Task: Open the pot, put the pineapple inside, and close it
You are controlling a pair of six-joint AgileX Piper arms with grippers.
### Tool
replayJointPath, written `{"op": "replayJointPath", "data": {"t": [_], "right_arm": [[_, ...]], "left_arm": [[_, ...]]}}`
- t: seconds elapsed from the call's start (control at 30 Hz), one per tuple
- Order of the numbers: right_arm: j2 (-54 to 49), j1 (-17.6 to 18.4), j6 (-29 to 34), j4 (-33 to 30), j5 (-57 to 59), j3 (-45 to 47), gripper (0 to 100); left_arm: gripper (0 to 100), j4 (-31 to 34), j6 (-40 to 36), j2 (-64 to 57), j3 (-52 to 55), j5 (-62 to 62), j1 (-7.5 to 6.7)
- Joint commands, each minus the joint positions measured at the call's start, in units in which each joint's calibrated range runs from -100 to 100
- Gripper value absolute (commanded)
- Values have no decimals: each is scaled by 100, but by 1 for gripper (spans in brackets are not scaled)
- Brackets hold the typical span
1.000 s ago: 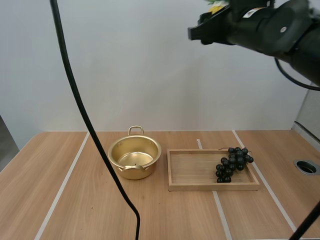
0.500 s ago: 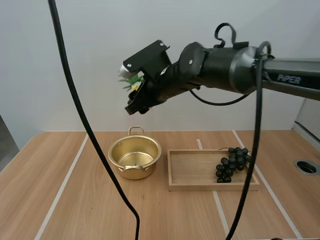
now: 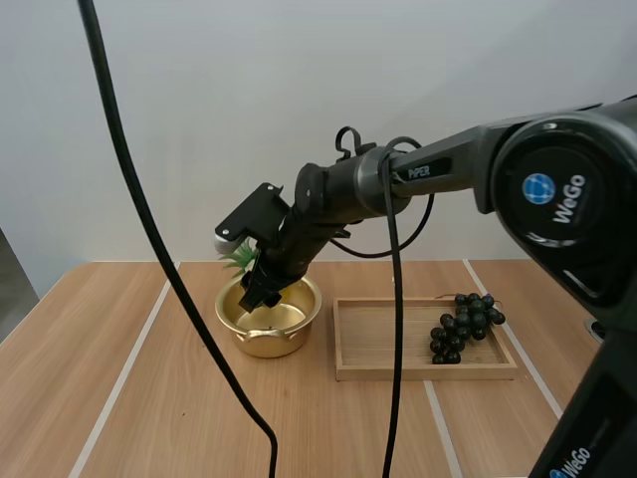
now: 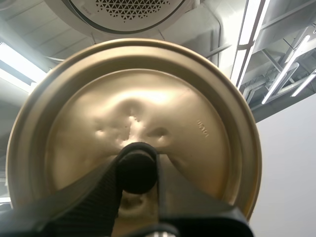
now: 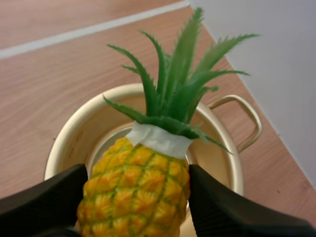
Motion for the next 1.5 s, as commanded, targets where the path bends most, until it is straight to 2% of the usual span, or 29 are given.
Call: {"op": "replayJointPath", "data": {"t": [0.0,0.33,0.57,0.77,0.9,0.93,0.97,1.0,1.07,1.13,1.17,1.47], "right_arm": [[348,1,-25,-187,1,-30,0],[1151,1,365,-1082,-470,-44,0],[1433,1,411,-1272,-562,-72,0],[1603,1,1177,-2033,-580,-72,0],[1603,1,1555,-2275,-504,-136,0],[1603,1,1588,-2288,-452,-171,4],[1603,1,1603,-2312,-387,-206,12],[1603,1,1651,-2353,-357,-242,24],[1603,1,1661,-2368,-318,-333,52],[1603,1,1661,-2378,-342,-385,92],[1589,1,1661,-2378,-344,-415,100],[1451,1,1744,-2378,-542,-620,100]], "left_arm": [[0,22,-63,-61,12,-172,-6],[0,22,-63,-61,12,-172,-6],[0,22,-63,-61,12,-172,-6],[0,22,-63,-61,12,-172,-6],[0,22,-63,-54,12,-153,-6],[0,22,-63,-54,12,-153,-6],[0,22,-63,-54,12,-139,-6],[0,22,-63,-54,12,-95,-6],[0,22,-63,-64,12,-16,-6],[0,22,-63,-79,12,76,-6],[0,22,-63,-79,12,106,-6],[0,22,-63,-92,12,114,-6]]}}
